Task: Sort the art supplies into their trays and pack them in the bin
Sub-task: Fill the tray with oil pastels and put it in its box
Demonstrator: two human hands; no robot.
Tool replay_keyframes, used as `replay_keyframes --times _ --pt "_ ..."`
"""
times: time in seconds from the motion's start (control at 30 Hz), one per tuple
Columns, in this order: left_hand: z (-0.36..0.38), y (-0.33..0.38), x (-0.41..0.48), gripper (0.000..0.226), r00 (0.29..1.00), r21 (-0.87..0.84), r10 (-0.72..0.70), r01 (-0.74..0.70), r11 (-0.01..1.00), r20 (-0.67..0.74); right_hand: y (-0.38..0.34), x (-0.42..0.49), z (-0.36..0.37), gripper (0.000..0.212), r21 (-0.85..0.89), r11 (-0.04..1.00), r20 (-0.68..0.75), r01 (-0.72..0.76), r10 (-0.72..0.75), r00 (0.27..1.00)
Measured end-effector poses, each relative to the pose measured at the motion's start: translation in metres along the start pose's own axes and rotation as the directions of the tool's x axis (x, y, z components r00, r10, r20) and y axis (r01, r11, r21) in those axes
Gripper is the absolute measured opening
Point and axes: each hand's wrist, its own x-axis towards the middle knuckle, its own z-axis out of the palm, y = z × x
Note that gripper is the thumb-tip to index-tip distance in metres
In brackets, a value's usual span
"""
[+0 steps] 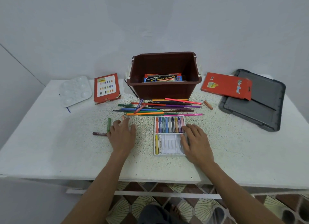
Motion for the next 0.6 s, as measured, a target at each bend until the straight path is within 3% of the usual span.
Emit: replay_keyframes --times 0.13,0.3,0.5,0.6 --pt "0.0 -0.002 0.005 0.033 0.999 0.125 0.042 -0.039 0.991 -0.018 0.0 0.0 0.0 0.049 -0.001 1.0 -0.008 0.005 -0.005 1.0" --pt "-0.003 -0.005 0.002 0.03 0.993 0.052 0.076 -0.071 0.996 -0.09 0.002 0.0 0.002 0.049 -0.019 1.0 0.008 0.011 -0.01 1.0" --pt "0.002 -0.004 -0.006 0.035 0.989 -0.231 0.011 -0.045 0.972 -0.148 0.001 0.0 0.001 0.045 -0.006 1.0 0.001 0.009 -0.009 1.0" --pt "-0.006 0.01 -0.013 0.034 0.986 -0.521 -0.056 -0.033 0.853 -0.154 0.003 0.001 0.002 0.046 -0.021 1.0 0.02 0.013 -0.012 1.0"
